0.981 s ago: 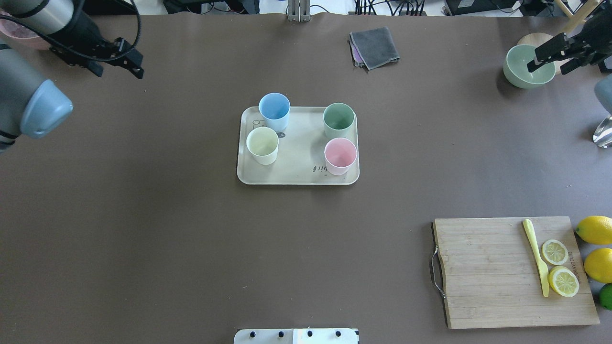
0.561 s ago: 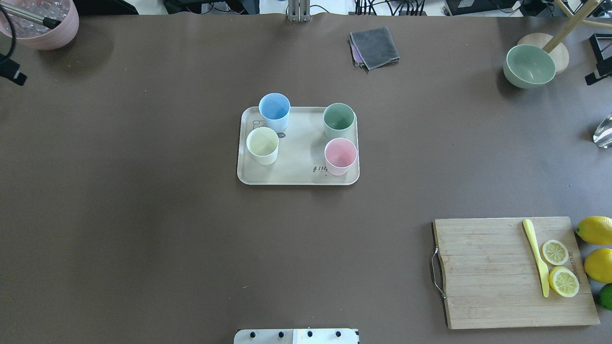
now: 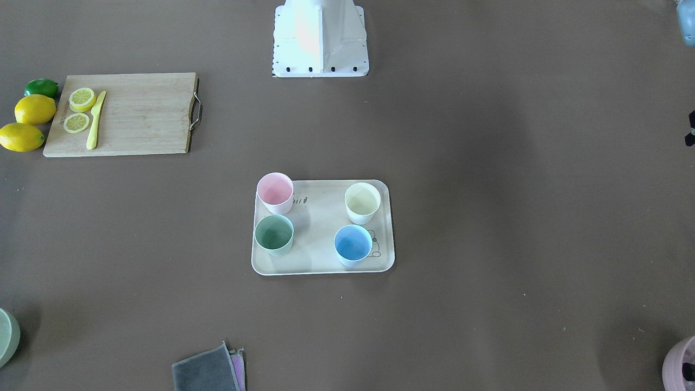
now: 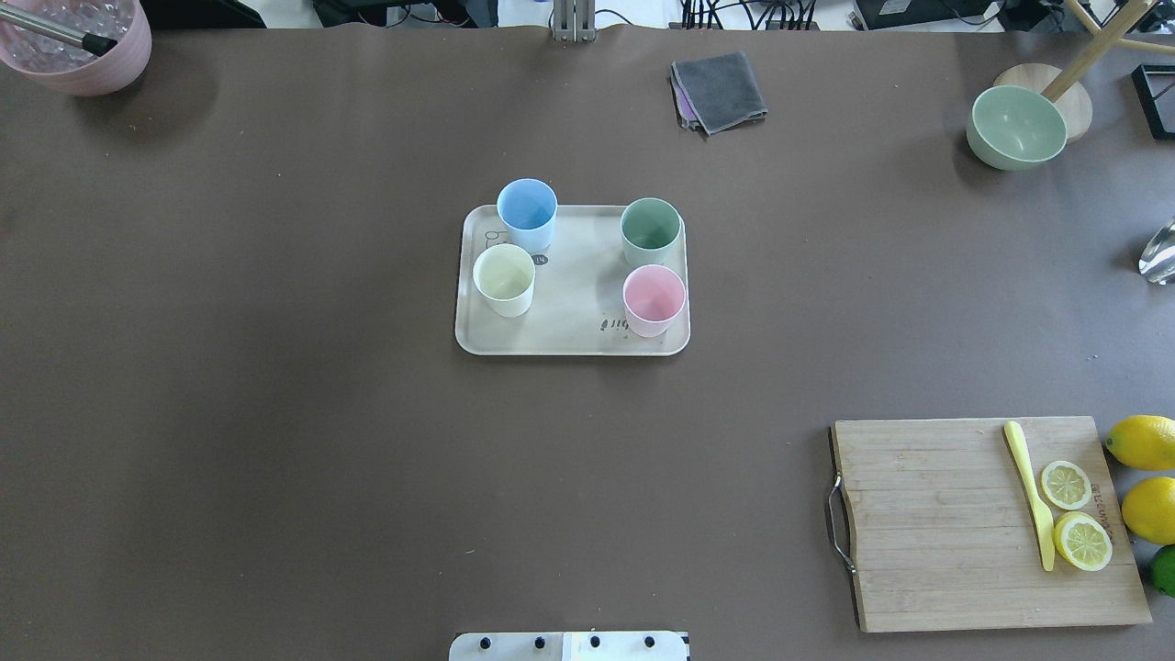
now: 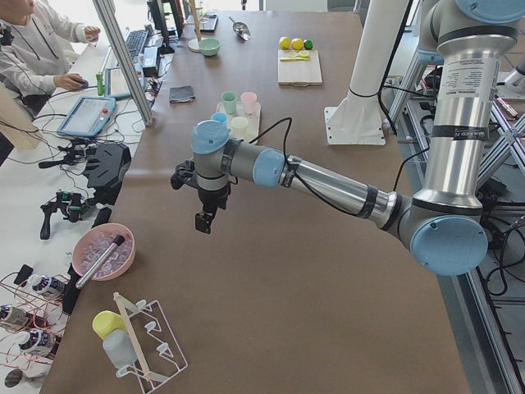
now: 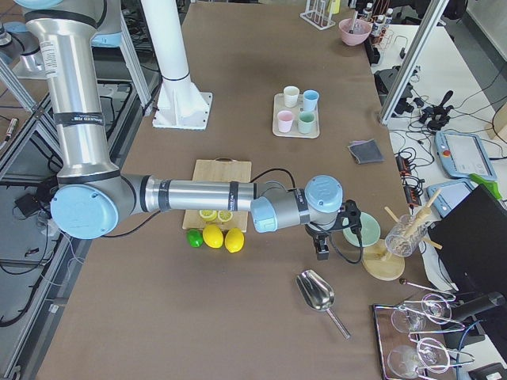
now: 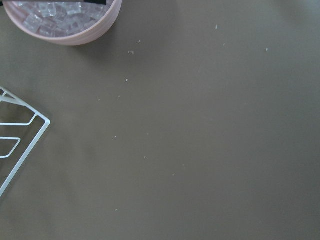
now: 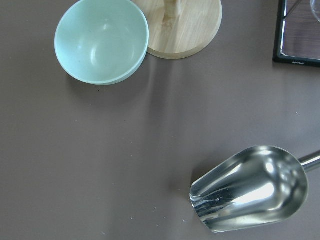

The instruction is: Place all cups on tray

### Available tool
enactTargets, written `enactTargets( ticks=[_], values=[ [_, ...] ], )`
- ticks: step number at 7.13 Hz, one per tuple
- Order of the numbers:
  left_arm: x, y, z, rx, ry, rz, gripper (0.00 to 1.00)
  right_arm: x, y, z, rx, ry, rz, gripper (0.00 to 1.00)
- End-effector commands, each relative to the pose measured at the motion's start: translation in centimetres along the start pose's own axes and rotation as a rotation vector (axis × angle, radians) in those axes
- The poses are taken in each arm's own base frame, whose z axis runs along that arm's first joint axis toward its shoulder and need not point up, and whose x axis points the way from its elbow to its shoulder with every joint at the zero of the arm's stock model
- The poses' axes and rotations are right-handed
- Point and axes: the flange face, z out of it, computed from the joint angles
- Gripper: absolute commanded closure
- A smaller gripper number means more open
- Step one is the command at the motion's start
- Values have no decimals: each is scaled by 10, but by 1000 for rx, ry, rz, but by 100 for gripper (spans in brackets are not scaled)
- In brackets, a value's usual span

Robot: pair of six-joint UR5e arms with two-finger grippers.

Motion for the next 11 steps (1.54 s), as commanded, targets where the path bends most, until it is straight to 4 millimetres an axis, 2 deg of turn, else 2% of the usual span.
enactTargets(
  ticks=[1,4,11],
  values=[
    [-4,11,3,-8,-1,-5,2,15,12,-5,0,8,-2,0],
    [-6,18,7,-19,7,-15,2,16,15,0,-9,7,1,0],
    [-1,16,1,-6,4,3,2,17,15,-2,-7,6,3,0]
  ],
)
